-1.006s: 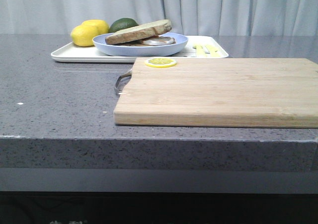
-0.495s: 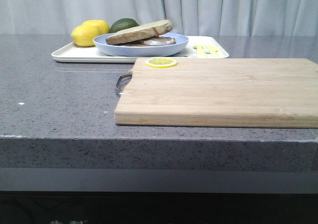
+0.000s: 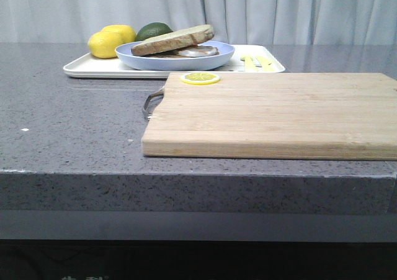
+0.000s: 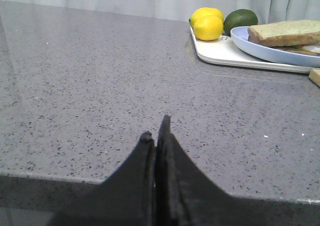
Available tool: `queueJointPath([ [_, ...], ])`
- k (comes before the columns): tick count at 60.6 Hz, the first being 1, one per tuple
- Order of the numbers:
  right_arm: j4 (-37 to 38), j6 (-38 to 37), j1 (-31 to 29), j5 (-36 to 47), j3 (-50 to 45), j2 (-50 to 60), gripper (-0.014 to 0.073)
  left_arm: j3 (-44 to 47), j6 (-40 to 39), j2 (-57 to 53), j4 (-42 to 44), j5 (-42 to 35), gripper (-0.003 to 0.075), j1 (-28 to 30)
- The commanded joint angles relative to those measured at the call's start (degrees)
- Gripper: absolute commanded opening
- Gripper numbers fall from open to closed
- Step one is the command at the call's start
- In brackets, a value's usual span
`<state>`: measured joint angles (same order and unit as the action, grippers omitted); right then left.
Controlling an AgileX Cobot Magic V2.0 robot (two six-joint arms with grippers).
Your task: Place bread and move sandwich to tray
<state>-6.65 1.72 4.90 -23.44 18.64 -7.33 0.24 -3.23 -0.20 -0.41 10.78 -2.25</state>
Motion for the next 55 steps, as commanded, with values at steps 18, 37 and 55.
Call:
queueJointPath([
  [18,0.30,0.00,-0.19,4.28,1.56,-0.62,-0.0068,0.63,-0.46,-1.37,-0.54,-4.77,-0.0019,0.01],
  [37,0.30,0.00,-0.19,4.28,1.56,-0.62,-0.0068,0.63,-0.46,-1.37,-0.54,-4.77,-0.0019,0.01],
  [55,0.87,0.00,-0.19,5.39,0.93,-0.62,-0.0068,0.63,-0.46,-1.37,-0.54,-4.77,-0.0019,0.01],
])
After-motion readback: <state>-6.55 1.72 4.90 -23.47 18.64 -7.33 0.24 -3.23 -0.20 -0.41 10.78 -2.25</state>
